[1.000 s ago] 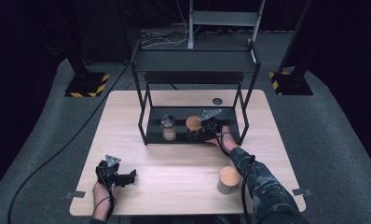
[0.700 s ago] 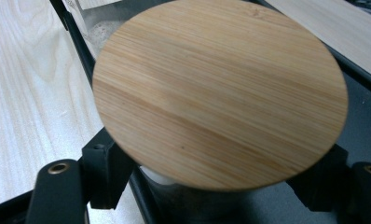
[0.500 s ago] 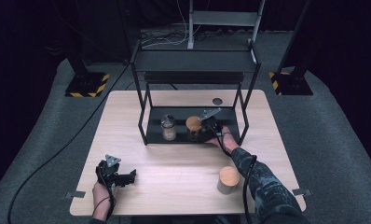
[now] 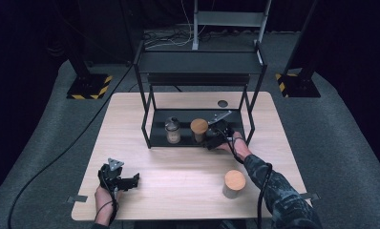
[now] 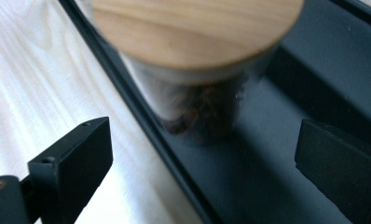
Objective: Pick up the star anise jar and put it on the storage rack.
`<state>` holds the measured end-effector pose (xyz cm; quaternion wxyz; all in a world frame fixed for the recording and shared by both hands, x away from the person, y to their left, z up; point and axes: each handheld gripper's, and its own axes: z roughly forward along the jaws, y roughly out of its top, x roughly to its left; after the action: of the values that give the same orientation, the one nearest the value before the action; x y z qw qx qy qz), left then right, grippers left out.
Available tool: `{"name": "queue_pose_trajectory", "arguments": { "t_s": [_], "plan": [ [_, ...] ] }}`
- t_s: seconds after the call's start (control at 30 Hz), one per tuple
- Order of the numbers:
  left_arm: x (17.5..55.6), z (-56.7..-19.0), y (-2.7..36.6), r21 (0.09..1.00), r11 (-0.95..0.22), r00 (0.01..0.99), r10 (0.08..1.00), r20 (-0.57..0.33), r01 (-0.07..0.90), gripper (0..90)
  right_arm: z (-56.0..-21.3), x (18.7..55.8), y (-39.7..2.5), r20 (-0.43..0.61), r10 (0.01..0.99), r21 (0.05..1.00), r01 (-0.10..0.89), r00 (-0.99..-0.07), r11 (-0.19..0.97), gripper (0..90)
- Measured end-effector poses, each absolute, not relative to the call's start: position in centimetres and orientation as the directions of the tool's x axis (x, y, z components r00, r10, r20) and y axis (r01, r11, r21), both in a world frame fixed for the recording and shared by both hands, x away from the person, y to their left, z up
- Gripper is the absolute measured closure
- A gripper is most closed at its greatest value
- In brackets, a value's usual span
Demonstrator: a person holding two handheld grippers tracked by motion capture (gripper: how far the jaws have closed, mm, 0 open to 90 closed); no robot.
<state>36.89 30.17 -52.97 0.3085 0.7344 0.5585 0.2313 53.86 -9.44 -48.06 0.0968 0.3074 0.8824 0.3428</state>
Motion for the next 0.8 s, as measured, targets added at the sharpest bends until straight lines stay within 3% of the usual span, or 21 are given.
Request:
{"name": "queue_pose_trajectory", "arguments": {
  "t_s": [0.33, 0.8],
  "plan": [
    [36.9, -53.0, 30.2, 0.711, -0.185, 0.269, 0.963, -0.005, 0.678, 0.4, -47.5, 52.1, -11.3, 0.028, 0.645, 0.617, 0.521, -0.764, 0.59, 3.1],
    [36.9, -53.0, 30.2, 0.711, -0.185, 0.268, 0.963, -0.005, 0.678, 0.4, -45.6, 48.1, -13.5, 0.018, 0.664, 0.634, 0.522, -0.748, 0.571, 0.3]
  ]
}}
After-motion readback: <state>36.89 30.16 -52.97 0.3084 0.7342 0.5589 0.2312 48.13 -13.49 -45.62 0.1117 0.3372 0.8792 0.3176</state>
